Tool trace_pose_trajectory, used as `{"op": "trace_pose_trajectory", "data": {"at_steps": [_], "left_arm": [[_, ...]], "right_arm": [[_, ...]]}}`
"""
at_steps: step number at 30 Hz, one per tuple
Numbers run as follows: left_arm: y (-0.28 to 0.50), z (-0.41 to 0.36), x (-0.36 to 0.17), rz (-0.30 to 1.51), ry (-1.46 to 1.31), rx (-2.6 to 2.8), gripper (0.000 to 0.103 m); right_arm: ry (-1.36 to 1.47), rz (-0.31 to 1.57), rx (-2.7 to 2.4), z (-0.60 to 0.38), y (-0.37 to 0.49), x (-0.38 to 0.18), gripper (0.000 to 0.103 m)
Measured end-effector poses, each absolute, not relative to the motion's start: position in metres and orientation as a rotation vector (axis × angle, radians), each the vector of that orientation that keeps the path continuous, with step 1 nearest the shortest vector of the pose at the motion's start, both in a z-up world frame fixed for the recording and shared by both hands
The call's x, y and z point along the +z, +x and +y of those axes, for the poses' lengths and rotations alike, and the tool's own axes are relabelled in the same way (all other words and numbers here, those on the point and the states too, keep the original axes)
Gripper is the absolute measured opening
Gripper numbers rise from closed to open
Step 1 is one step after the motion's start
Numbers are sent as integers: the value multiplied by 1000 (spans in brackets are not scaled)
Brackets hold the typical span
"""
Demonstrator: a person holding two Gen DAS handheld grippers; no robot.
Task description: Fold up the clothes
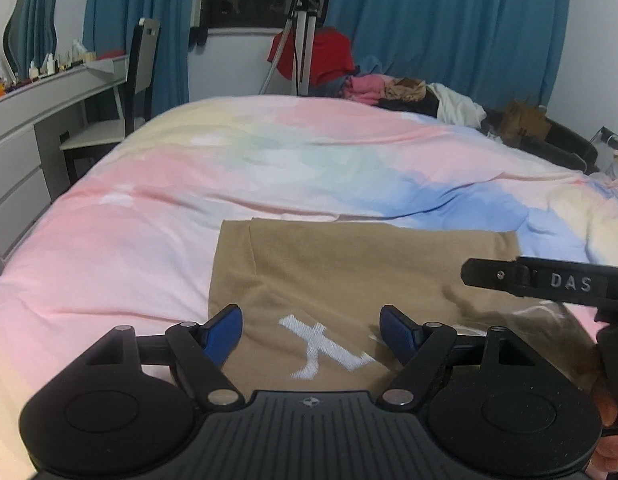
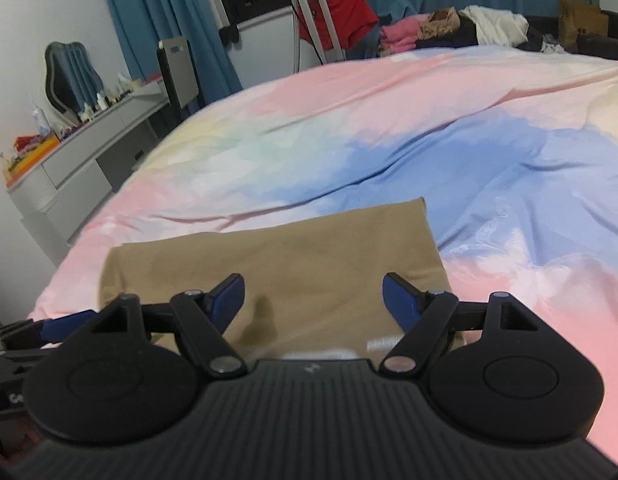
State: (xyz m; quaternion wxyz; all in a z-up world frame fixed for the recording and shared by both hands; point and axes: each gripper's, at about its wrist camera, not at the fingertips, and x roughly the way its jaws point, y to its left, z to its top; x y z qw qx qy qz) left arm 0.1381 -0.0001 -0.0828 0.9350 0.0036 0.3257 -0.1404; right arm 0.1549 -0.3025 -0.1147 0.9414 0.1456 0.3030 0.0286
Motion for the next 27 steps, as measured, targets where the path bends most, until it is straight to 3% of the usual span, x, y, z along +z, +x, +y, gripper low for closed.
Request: {"op": "trace_pose_trajectory", "data": {"at_steps": [7,20,27], "left_arm": [[86,1,-62,628,-8,-322,78],[66,1,-78,737,40,-329,79],[50,39,-50,797,-284,-431,82]], "right_arm": [[252,584,49,-297,105,-98,78],[257,672,60,-299,95,-130,78],[265,681,48,-299,95,-129,78]]}}
